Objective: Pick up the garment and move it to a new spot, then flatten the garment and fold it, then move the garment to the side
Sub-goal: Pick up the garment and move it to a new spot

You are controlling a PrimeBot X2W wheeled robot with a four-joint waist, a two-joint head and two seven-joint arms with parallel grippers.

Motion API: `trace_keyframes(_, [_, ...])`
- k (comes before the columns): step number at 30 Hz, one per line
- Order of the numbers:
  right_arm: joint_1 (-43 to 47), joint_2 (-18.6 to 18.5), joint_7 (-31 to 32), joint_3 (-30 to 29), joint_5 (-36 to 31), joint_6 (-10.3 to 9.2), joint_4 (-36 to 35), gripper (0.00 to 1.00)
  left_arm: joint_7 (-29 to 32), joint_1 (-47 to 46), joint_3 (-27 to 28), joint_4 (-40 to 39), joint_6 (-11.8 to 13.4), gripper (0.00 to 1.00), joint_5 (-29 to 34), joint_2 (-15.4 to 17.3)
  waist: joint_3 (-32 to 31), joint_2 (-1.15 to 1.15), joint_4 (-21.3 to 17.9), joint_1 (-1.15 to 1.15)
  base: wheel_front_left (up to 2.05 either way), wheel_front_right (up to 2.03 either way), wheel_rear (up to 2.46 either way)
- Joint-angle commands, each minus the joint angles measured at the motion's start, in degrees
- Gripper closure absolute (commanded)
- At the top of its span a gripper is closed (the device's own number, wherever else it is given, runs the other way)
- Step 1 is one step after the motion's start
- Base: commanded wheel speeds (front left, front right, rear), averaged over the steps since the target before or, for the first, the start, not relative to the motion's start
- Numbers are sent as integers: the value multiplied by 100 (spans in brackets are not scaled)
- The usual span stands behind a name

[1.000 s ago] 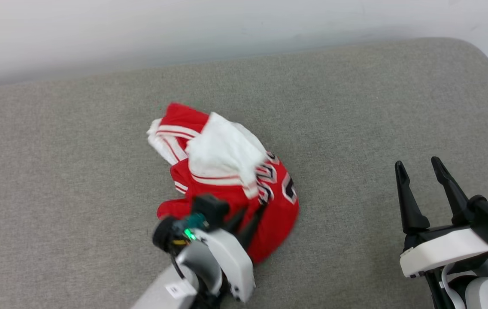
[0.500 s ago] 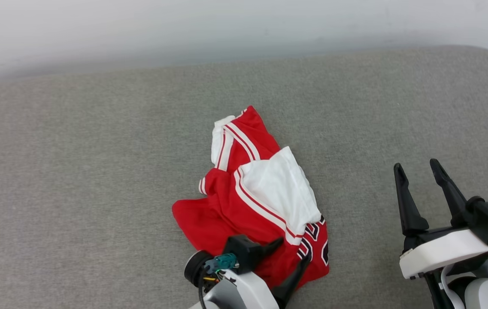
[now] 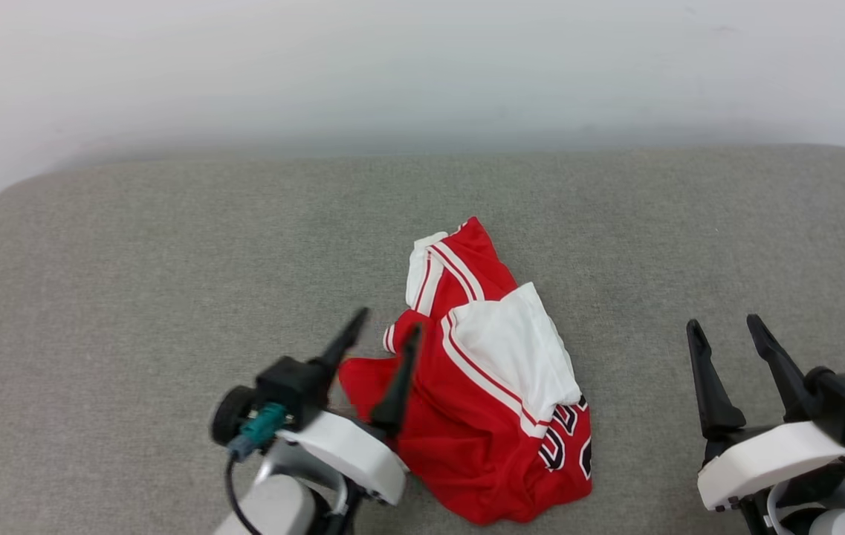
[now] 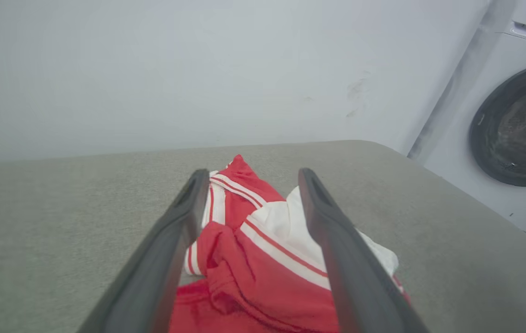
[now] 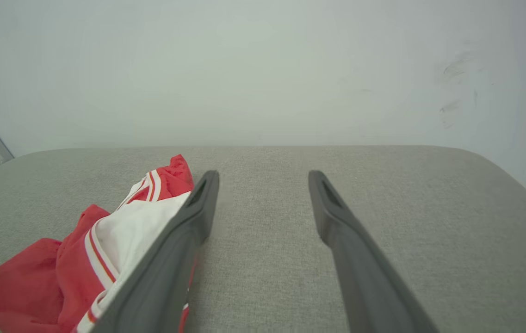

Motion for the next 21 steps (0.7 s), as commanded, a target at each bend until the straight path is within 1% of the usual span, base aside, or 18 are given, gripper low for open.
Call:
trace_keyframes(1, [66,4,3,-18,22,-4,19,0,-45,34,98,-38,76,0,52,56,-46,0,44,0,0,0,0])
trace_keyframes(6, [198,4,48,-86,30,-4,40,0,-103,218,553,-142,438,0,202,360,-177,0,110,0,0,0,0])
trace_keyframes(10, [293,5,96,-114,14,-4,32,0,-121,419,893,-216,631,0,240,612,-294,0,134,0,0,0,0])
trace_keyframes(14, [374,5,141,-126,2,-4,-9,0,-128,652,1180,-280,723,0,169,772,-369,0,154,0,0,0,0])
trace_keyframes(15, [403,5,179,-91,-16,-4,-48,0,-132,815,1337,-345,771,0,146,837,-399,0,152,0,0,0,0])
trace_keyframes(21, [431,5,237,-60,-24,-4,-104,0,-134,963,1381,-418,744,0,162,833,-426,0,166,0,0,0,0])
